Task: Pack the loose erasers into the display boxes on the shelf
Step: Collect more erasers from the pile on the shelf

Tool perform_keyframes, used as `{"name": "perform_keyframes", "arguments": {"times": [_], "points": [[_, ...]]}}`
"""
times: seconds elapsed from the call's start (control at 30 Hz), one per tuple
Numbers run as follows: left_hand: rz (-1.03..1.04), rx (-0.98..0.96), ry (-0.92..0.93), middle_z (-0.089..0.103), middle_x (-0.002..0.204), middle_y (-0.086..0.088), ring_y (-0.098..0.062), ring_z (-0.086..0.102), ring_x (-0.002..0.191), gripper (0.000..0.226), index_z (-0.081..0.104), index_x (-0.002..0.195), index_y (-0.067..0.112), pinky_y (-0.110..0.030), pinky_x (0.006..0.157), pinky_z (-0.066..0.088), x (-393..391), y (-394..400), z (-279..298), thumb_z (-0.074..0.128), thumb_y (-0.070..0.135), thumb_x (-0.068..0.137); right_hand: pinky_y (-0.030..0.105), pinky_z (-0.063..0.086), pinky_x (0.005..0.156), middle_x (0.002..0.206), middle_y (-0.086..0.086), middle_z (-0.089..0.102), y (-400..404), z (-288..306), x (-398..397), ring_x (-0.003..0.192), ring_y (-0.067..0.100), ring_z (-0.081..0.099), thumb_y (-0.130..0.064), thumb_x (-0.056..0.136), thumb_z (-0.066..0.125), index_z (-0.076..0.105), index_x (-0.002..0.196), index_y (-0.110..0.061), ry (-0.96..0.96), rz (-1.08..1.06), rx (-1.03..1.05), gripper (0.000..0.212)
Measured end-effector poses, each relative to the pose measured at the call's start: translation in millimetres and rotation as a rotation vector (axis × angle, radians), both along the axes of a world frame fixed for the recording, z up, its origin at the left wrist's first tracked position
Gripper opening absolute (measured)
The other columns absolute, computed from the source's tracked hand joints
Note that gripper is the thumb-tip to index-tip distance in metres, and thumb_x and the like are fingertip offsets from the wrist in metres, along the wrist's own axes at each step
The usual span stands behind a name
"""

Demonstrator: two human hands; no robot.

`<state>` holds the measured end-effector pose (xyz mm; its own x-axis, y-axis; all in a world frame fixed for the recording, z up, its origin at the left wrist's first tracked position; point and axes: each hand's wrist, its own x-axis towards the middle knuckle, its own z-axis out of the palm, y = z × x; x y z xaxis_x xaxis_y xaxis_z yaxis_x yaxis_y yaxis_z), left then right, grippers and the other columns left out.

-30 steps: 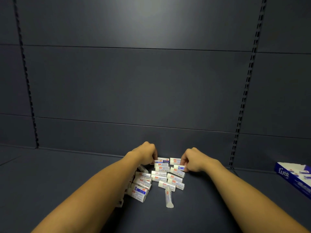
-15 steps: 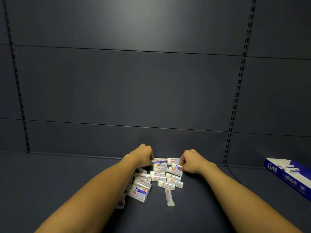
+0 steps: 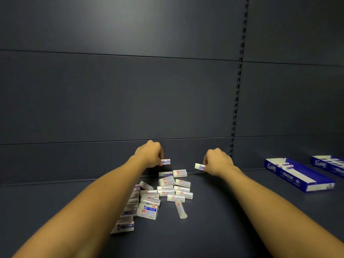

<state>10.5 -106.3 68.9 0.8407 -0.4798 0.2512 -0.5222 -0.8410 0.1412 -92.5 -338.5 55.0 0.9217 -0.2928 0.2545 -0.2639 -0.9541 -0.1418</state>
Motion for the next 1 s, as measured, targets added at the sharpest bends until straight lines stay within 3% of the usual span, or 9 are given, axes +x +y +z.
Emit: {"name": "perform_keyframes", "arguments": {"times": [0.3,0.5,1.0], "points": [[-0.102,-0.041,-0.035,0.071,0.097,0.001,-0.022,0.066,0.087,0.011,0.076,0.094,0.024,-0.037,0.076,0.055,-41.5,-63.0,13.3,0.081,0.025,0.083,0.034,0.054,0.068,0.098,0.003,0.065,-33.9,26.7,-57.8,0.083,0.024,0.064,-0.014,0.084,0.068,0.076,0.102,-0.022,-0.016,-0.097,-0.013,0.021],[-0.138,-0.062,-0.030,0.071,0.099,-0.002,-0.022,0.066,0.087,0.014,0.076,0.100,0.020,-0.042,0.084,0.059,-75.2,-106.6,22.2,0.078,0.025,0.086,0.033,0.051,0.068,0.096,0.003,0.065,-64.7,38.5,-100.0,0.083,0.025,0.063,-0.015,0.083,0.066,0.075,0.099,-0.021,-0.052,-0.143,-0.037,0.020],[-0.080,-0.045,-0.031,0.070,0.096,0.003,-0.020,0.065,0.088,0.014,0.078,0.094,0.023,-0.032,0.067,0.049,-180.6,-200.3,27.6,0.082,0.029,0.081,0.034,0.048,0.069,0.103,0.005,0.065,-158.2,37.0,-209.2,0.086,0.026,0.062,-0.018,0.085,0.068,0.075,0.101,-0.022,-0.022,-0.143,-0.063,0.018]]}}
